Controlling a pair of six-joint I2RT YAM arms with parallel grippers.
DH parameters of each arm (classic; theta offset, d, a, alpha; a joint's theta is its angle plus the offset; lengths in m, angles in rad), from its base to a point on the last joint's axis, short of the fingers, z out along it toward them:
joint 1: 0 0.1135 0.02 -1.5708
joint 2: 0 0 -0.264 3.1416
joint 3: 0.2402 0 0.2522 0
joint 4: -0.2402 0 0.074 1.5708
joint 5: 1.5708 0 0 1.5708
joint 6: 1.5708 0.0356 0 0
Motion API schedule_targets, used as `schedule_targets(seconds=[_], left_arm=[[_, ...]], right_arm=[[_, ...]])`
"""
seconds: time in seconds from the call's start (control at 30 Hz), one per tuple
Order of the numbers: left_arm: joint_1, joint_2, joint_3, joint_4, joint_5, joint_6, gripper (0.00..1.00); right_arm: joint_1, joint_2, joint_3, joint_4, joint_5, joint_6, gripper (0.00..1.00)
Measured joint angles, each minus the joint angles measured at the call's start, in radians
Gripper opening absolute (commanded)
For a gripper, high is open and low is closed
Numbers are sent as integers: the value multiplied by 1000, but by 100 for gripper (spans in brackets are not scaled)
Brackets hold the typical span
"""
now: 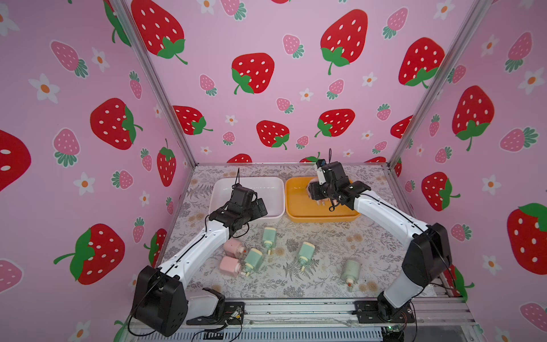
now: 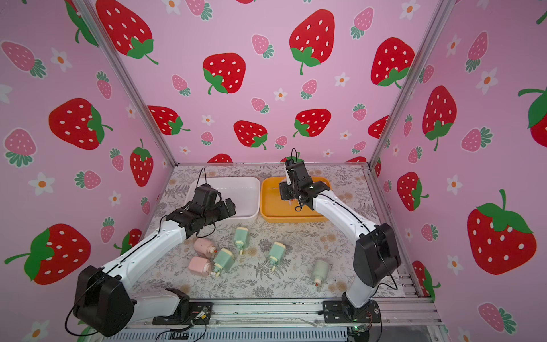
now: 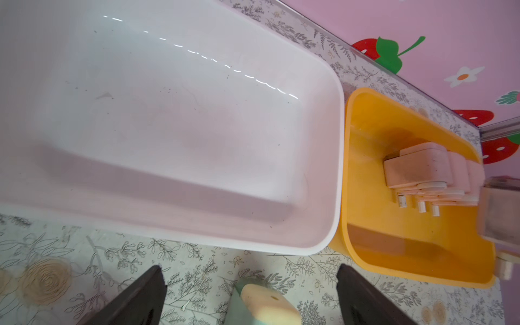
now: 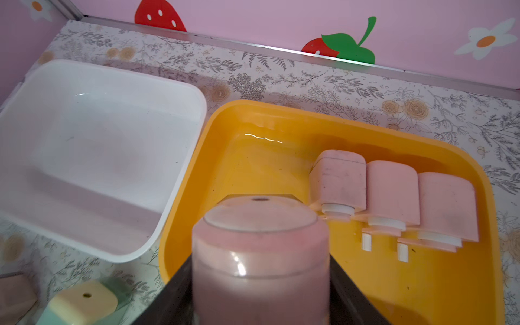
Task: Place the pencil sharpeners by color into the storage box
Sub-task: Place the pencil sharpener in the storage box.
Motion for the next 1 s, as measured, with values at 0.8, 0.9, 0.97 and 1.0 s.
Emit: schedule_targets(seconds=[0.8,0.9,0.97,1.0], left_arm=[[-18,474,294,121,204,51,100],[-31,516,337,126,210,51,100],[-45,542,364,125,210,51,99],[-52,553,375,125,209,51,100]], right_arm=[[0,481,566,-253,202,130,0],[1,505,583,-283,214,145,0],[2,517,584,-303,224,153,0],[2,523,587,-312,227,157,0]])
